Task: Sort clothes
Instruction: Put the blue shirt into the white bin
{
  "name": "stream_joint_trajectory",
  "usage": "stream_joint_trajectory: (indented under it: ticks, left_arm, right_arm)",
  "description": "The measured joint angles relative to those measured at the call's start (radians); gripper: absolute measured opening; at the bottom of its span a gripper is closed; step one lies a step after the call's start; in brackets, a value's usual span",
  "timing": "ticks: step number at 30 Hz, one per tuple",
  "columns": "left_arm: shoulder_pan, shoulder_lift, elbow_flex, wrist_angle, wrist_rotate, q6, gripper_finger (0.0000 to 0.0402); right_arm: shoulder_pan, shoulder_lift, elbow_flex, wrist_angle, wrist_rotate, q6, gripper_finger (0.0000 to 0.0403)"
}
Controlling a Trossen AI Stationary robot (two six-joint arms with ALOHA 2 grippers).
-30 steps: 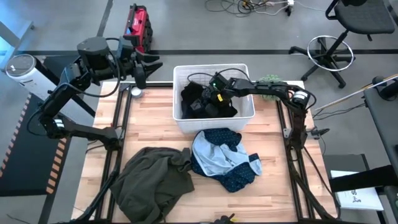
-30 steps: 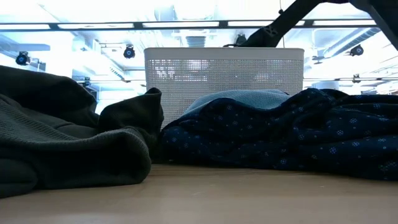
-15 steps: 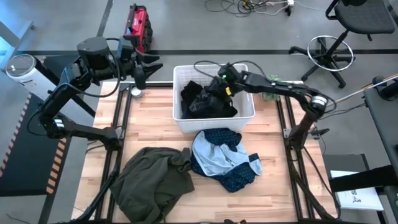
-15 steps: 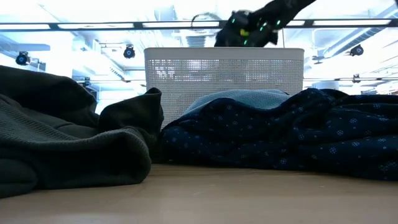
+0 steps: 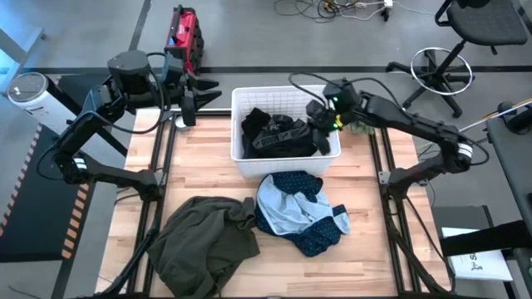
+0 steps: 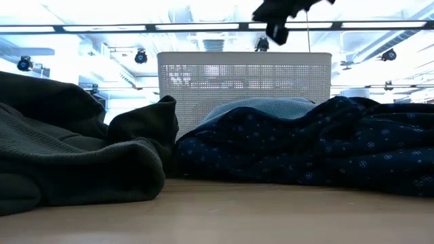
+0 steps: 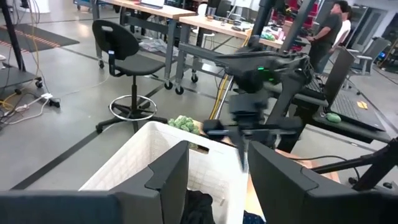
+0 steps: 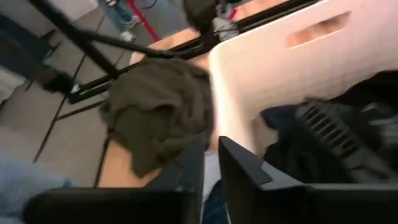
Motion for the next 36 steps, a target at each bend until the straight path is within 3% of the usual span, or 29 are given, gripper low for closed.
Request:
stream_joint_trajectory:
  ticks: [11, 20, 26, 36]
  left_arm:
    - [-0.005, -0.001, 0.0, -0.001, 0.0, 0.006, 0.0178]
    - [-0.005, -0.001, 0.0, -0.001, 0.0, 0.006, 0.0192]
    - [-0.005, -0.001, 0.0, -0.005, 0.001, 0.006, 0.0185]
    - [-0.005, -0.002, 0.0, -0.028, 0.073, 0.007, 0.0166]
  right_arm:
    - [0.217, -0.133, 0.0, -0.276, 0.032, 0.13, 0.014]
    - [0.489, -0.127, 0.0, -0.363, 0.239, 0.272, 0.018]
    - [0.633, -0.081, 0.0, -0.384, 0.355, 0.406, 0.0195]
    - [0.722, 0.118, 0.0, -0.399, 0.414, 0.539, 0.0229]
